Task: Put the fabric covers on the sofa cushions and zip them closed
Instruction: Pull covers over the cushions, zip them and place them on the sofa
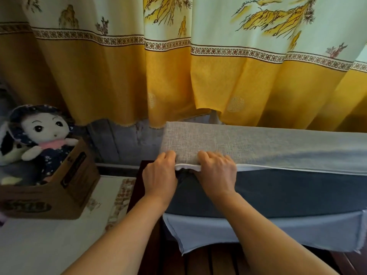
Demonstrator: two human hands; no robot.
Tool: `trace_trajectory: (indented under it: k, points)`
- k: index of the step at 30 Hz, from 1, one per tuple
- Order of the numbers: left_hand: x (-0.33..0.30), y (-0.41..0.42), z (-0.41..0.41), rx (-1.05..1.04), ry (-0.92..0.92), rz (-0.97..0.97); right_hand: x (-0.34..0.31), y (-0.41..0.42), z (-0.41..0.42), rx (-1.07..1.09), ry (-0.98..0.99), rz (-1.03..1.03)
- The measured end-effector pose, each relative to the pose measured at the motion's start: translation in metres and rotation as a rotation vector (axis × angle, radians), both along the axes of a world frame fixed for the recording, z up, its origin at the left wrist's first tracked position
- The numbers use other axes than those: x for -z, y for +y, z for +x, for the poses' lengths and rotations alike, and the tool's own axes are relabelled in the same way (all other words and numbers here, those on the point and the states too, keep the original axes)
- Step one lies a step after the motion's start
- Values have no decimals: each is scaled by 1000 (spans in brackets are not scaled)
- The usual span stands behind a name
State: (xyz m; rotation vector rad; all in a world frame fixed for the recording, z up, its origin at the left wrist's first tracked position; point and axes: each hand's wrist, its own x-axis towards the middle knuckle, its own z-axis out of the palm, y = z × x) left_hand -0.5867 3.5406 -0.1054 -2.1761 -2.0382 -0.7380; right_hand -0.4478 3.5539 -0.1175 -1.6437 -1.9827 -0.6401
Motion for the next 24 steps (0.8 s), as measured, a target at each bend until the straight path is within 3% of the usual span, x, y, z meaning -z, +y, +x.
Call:
trace_trajectory:
  k: [4, 8, 19, 24]
  points:
    - [-13, 6, 2, 124, 178, 83, -7, -1, 16, -127, 19, 55]
    - [-16, 8, 42, 316, 187, 96, -10, -16, 52, -71, 6, 61]
    - [-28, -6, 206, 379, 267, 99, -23, -49, 263, 271, -94, -45]
    - [-30, -9, 285, 369, 303, 121, -32, -44, 302, 93, -59, -120]
